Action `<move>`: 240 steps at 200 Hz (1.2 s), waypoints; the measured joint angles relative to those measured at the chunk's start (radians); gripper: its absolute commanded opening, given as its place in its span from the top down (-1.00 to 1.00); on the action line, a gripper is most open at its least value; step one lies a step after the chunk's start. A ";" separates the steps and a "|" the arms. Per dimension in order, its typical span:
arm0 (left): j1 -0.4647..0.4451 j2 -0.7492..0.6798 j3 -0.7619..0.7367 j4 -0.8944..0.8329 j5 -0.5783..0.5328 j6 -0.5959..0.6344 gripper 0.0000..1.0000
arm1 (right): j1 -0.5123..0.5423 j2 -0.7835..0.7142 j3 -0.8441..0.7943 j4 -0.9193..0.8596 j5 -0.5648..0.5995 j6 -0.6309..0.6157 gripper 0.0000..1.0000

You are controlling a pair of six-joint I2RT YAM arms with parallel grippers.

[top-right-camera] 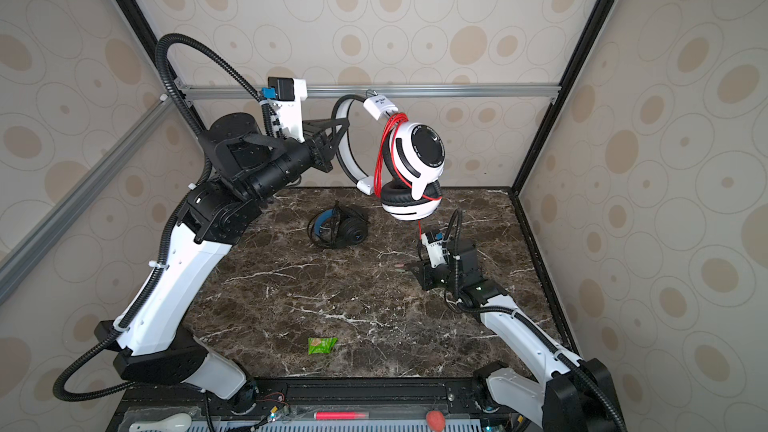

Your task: Wrap the headphones

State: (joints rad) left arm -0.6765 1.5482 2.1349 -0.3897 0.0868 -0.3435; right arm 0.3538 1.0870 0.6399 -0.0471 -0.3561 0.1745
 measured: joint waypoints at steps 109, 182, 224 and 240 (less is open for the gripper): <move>0.022 -0.003 -0.007 0.011 -0.002 -0.028 1.00 | 0.000 -0.067 -0.095 0.124 0.065 0.110 0.47; 0.031 -0.010 -0.016 0.015 0.013 -0.047 1.00 | -0.002 -0.110 -0.173 0.253 0.107 0.242 0.33; 0.032 -0.010 -0.016 0.015 0.023 -0.056 1.00 | -0.002 -0.101 -0.199 0.339 0.091 0.308 0.17; 0.032 -0.010 -0.016 0.015 0.024 -0.058 1.00 | -0.002 -0.093 -0.199 0.371 0.072 0.319 0.13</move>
State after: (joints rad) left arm -0.6441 1.5387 2.1185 -0.3744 0.1108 -0.4015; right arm 0.3523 0.9939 0.4408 0.3237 -0.2840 0.4931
